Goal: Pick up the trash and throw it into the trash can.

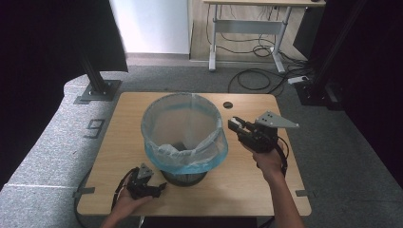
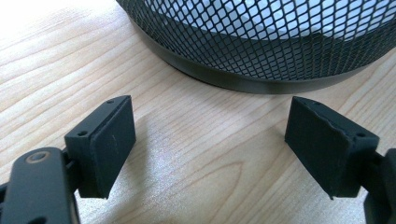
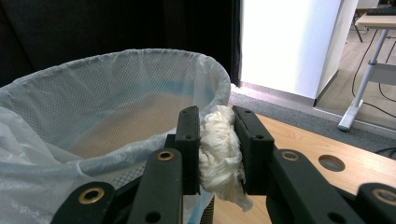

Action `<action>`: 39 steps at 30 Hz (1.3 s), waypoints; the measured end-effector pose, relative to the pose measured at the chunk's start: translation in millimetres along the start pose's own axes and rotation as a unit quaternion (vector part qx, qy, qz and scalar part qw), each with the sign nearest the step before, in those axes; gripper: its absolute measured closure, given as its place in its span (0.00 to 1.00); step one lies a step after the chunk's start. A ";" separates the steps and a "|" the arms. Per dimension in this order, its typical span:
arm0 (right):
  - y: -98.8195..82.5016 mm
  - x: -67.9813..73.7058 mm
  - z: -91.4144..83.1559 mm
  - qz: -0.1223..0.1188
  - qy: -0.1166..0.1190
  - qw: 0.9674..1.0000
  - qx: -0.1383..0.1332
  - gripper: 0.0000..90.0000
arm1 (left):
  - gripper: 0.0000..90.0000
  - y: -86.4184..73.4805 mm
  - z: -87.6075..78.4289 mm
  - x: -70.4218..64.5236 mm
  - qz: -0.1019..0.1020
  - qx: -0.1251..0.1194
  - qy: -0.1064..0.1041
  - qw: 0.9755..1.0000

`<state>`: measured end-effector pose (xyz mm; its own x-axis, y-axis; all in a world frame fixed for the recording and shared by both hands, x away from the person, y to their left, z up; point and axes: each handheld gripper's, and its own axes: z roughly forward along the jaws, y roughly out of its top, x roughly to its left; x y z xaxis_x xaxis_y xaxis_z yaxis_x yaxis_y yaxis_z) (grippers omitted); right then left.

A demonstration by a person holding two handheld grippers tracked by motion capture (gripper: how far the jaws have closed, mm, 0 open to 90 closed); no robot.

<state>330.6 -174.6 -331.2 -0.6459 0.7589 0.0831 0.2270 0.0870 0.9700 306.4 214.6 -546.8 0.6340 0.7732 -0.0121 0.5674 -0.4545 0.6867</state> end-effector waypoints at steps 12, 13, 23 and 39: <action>7.8 6.1 11.3 -0.006 0.011 1.000 -0.001 0.81 | 0.18 0.0 0.0 0.0 0.000 0.000 0.000 1.000; 9.5 8.2 13.8 -0.007 0.013 1.000 0.000 0.81 | 0.18 0.0 0.0 0.0 0.000 0.000 0.000 1.000; 14.6 14.0 25.8 -0.013 0.018 1.000 0.005 0.81 | 0.18 -0.2 -0.2 -0.1 0.000 0.000 0.000 1.000; 23.9 23.6 44.5 -0.024 0.030 0.999 0.013 0.80 | 0.18 -0.4 -0.3 -0.2 0.001 -0.001 -0.001 1.000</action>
<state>353.2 -125.9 -316.2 -0.6987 0.7136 0.0499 0.2129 0.1409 0.9669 305.9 214.8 -546.8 0.6359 0.7717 -0.0122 0.5657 -0.4553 0.6875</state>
